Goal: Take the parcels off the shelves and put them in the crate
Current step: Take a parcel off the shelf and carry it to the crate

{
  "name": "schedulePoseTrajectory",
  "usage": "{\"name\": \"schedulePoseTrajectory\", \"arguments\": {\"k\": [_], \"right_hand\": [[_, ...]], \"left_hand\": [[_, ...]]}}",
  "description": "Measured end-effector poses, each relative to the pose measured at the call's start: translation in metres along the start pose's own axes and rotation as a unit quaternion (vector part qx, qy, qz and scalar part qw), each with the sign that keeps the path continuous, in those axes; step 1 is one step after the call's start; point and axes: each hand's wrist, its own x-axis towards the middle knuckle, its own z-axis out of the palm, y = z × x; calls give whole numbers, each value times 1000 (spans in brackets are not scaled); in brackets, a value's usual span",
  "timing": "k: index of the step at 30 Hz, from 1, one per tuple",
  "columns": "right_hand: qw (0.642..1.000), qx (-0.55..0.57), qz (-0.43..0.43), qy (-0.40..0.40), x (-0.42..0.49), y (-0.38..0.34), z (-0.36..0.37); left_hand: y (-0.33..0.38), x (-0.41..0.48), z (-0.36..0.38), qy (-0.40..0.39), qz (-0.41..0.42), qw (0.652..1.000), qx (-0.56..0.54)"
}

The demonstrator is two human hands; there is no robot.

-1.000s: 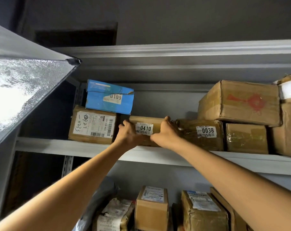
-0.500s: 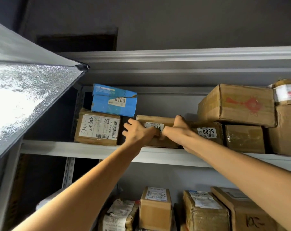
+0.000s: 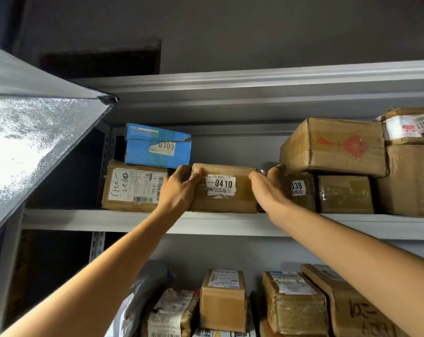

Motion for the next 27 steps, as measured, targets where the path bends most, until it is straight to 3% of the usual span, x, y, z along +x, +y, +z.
{"name": "schedulePoseTrajectory", "arguments": {"k": [2,5,10,15,27], "right_hand": [[999,36,32,11,4,1,-2],[1000,20,8,22,8,1,-4],[999,-8,3,-35,3,10,-4],[994,39,5,-99,-5,15,-15],[982,57,39,-173,-20,19,-13]], "left_hand": [[-1,-4,0,-11,4,999,-53],[-6,-11,-1,-11,29,994,-103],[-9,-28,-6,-22,-8,972,-236],[-7,-36,-3,23,-68,978,-197],[3,-43,-8,-88,-153,957,-229]]}}
